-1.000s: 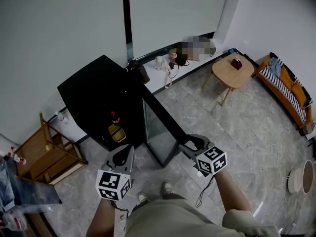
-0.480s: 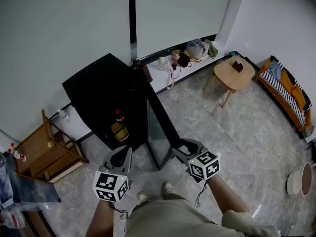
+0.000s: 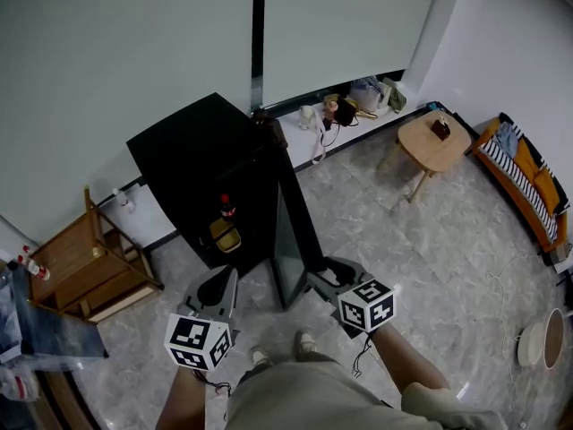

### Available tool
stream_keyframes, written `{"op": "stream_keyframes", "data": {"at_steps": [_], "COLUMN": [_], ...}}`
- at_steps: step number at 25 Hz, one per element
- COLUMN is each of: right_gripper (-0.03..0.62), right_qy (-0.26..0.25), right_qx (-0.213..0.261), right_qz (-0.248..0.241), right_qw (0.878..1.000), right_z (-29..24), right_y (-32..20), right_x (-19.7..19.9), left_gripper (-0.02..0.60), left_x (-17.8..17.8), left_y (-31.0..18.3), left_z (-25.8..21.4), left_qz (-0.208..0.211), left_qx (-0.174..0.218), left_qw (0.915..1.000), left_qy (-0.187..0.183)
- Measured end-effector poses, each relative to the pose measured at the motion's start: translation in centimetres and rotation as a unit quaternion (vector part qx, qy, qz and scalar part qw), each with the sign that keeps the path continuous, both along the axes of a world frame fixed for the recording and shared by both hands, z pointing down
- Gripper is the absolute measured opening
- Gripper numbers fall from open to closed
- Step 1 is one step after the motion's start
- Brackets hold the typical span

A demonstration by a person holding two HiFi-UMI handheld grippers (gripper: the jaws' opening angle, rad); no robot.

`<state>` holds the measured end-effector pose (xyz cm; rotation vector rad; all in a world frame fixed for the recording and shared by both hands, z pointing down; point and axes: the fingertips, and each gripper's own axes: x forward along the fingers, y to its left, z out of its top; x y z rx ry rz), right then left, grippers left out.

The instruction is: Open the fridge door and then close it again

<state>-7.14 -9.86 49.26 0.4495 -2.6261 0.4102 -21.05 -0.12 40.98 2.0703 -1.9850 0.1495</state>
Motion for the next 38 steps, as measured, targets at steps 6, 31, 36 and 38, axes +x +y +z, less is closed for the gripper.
{"op": "stream_keyframes", "data": {"at_steps": [6, 31, 36, 38], "right_gripper": [0.207, 0.244, 0.242, 0.239], "right_qy": [0.008, 0.014, 0.003, 0.0], "right_qx": [0.022, 0.184, 0.176, 0.172], "right_qz": [-0.015, -0.159, -0.174, -0.18], "right_qw": [1.0, 0.97, 0.969, 0.969], "right_z": [-0.2, -1.7, -1.8, -1.7], "right_y": [1.5, 6.2, 6.7, 7.0], "right_x": [-2.4, -14.5, -17.2, -18.4], "left_gripper": [0.008, 0.008, 0.008, 0.008], "left_x": [-0.6, -7.1, -8.9, -9.6], "left_y": [1.3, 7.5, 8.0, 8.2], "left_z": [-0.7, 0.3, 0.6, 0.8], "left_qz": [-0.008, -0.07, -0.084, -0.091], "left_qx": [0.006, -0.001, -0.004, -0.004], "left_qw": [0.9999, 0.9975, 0.9964, 0.9958], "left_qy": [-0.007, 0.012, 0.013, 0.013]}}
